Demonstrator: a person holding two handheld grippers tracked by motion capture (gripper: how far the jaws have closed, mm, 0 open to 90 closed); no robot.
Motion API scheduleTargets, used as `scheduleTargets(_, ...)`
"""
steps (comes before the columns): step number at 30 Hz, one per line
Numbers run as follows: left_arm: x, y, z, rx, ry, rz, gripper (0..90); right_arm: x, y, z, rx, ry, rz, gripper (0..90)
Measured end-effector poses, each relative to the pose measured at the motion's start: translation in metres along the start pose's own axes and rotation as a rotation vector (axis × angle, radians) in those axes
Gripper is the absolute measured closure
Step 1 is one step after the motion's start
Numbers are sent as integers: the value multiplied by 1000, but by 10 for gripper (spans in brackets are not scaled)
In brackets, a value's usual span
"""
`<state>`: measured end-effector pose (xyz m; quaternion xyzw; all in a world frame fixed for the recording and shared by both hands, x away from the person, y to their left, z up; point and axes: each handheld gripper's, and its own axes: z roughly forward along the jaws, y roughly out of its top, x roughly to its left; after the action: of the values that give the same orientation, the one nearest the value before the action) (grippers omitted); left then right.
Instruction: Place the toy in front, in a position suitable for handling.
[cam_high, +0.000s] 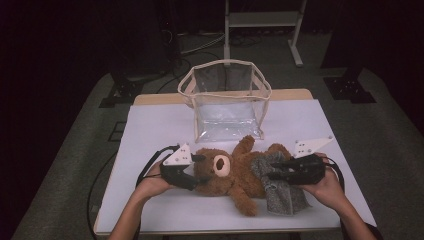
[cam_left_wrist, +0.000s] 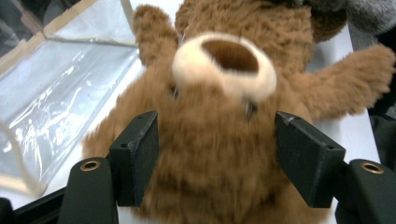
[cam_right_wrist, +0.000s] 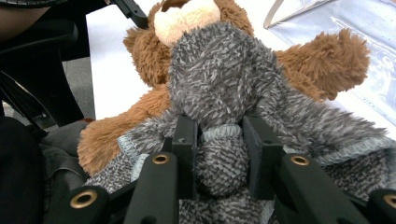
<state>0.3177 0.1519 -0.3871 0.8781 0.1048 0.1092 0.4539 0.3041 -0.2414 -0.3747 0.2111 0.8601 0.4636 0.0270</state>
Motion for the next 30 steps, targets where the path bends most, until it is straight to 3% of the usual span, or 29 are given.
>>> scheduleTargets(5,4,-16,5,21,-34,-34,340,-3,-2,-2,-4,2,15,681)
scheduleTargets(9,3,-15,15,13,-58,-42,380,-2,-1,-4,1,-10,11,680)
scheduleTargets(12,0,-11,23,-10,-106,-69,389,-2,0,-10,8,-47,-2,681)
scheduleTargets(18,-12,5,46,-7,-160,-30,391,-9,2,-29,6,-96,8,685)
scheduleTargets(24,-20,24,68,-13,-186,7,401,4,18,-22,-17,-54,-52,686)
scheduleTargets(27,-23,28,75,-2,-192,23,401,13,32,-7,-11,-13,-91,686)
scheduleTargets(30,-22,28,76,38,-161,45,401,22,42,13,21,25,-140,683)
